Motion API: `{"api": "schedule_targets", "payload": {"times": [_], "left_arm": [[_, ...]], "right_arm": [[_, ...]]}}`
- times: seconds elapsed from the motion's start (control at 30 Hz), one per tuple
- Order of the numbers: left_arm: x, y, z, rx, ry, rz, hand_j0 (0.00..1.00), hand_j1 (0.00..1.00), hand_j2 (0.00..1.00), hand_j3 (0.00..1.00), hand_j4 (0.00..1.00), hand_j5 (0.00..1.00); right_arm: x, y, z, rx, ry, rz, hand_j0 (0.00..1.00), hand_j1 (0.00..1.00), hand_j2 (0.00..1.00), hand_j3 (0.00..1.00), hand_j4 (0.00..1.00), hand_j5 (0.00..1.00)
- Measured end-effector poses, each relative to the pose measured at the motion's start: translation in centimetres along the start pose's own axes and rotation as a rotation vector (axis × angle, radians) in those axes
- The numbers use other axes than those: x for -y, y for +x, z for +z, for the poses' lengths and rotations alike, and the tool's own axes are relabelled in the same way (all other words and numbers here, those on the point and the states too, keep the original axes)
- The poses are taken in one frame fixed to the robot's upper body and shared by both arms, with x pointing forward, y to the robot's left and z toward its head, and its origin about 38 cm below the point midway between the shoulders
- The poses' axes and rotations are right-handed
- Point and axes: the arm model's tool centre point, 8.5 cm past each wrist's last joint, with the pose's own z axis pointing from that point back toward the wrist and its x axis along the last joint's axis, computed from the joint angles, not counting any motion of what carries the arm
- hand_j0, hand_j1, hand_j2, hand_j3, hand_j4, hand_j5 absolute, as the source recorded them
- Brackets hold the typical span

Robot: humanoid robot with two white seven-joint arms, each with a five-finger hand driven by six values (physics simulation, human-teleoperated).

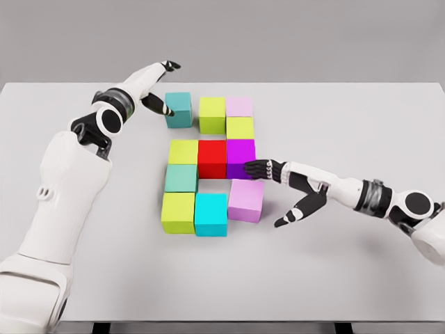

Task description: Assemble the squares on the desktop into the number 2

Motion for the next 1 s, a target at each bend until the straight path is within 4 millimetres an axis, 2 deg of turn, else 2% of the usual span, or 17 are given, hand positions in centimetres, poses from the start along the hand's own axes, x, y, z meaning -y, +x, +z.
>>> {"api": "schedule_targets", "payload": {"times": [0.27,0.4,0.57,0.7,0.87,1.0], "left_arm": [[-0.5,-0.3,0.1,-0.002,0.012,-0.003,1.0,1.0,1.0,1.0,1.0,1.0],[-1.6,-2.2,0.7,-0.015,0.011,-0.044,1.0,1.0,1.0,1.0,1.0,1.0],[-2.5,-5.0,1.7,-0.041,-0.088,-0.158,1.0,1.0,1.0,1.0,1.0,1.0],[-6.1,-4.1,1.7,-0.004,-0.077,-0.276,1.0,1.0,1.0,1.0,1.0,1.0],[-6.0,-4.6,0.7,-0.033,-0.148,-0.393,1.0,1.0,1.0,1.0,1.0,1.0],[-4.4,-4.6,-0.2,-0.012,-0.238,-0.515,1.0,1.0,1.0,1.0,1.0,1.0]], "right_arm": [[0.1,-0.4,-0.5,-0.001,-0.004,-0.006,1.0,1.0,1.0,1.0,1.0,1.0],[-0.1,-0.6,-0.7,-0.004,0.0,-0.008,1.0,1.0,1.0,1.0,1.0,1.0],[-0.4,-1.1,-0.8,-0.019,0.007,-0.012,1.0,1.0,1.0,1.0,1.0,1.0],[-0.4,-1.3,-0.8,-0.034,0.017,0.002,1.0,1.0,1.0,1.0,1.0,1.0],[0.4,-0.6,-1.2,-0.046,0.03,0.041,1.0,1.0,1.0,1.0,1.0,1.0],[0.3,-0.6,-1.3,-0.058,0.043,0.059,1.0,1.0,1.0,1.0,1.0,1.0]]}}
